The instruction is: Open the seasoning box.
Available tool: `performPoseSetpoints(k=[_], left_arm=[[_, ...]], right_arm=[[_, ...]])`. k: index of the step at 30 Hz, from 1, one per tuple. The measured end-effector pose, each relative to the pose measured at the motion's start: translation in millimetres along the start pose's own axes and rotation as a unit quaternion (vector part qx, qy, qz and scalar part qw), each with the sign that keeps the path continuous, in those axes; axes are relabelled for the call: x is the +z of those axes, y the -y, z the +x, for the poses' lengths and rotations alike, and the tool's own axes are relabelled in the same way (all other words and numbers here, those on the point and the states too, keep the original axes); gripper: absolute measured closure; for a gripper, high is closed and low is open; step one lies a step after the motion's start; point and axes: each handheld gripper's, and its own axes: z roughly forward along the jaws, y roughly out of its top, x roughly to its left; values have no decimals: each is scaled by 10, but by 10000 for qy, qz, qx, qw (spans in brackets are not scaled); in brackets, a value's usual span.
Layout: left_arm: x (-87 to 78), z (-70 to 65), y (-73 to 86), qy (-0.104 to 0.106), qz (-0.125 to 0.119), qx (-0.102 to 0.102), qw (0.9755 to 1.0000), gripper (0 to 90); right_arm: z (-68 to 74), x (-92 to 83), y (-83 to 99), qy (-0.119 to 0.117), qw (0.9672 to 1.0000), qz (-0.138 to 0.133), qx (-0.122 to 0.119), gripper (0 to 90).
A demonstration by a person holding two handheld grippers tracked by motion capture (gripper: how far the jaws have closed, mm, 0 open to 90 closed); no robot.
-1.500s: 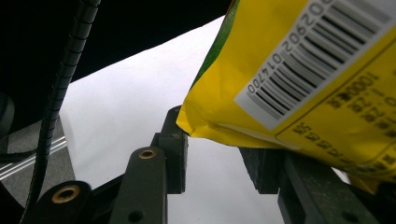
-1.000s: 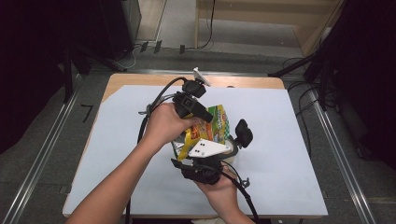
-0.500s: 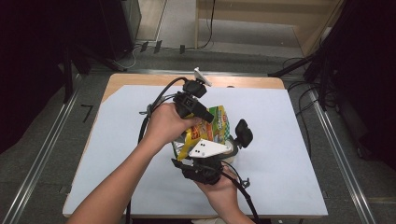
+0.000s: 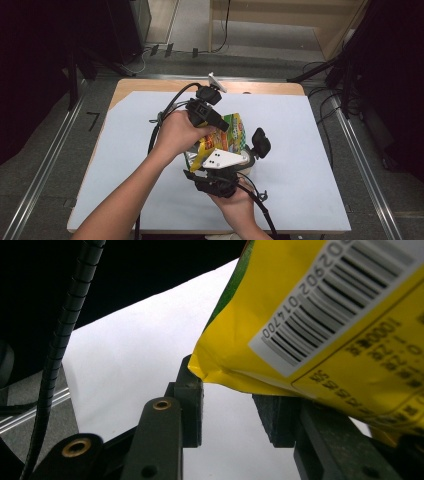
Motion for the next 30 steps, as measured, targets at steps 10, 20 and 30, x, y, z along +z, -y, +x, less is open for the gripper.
performPoseSetpoints(k=[10, 20, 30], left_arm=[[2, -9, 0, -20, -8, 19, 10000, 809], [11, -31, -16, -34, -1, 38, 10000, 809], [6, -36, -21, -36, 2, 44, 10000, 809]], right_arm=[[-5, 2, 6, -7, 10000, -19, 24, 675], [-14, 0, 17, 17, 10000, -37, 32, 675], [-17, -2, 14, 6, 10000, -45, 38, 675]])
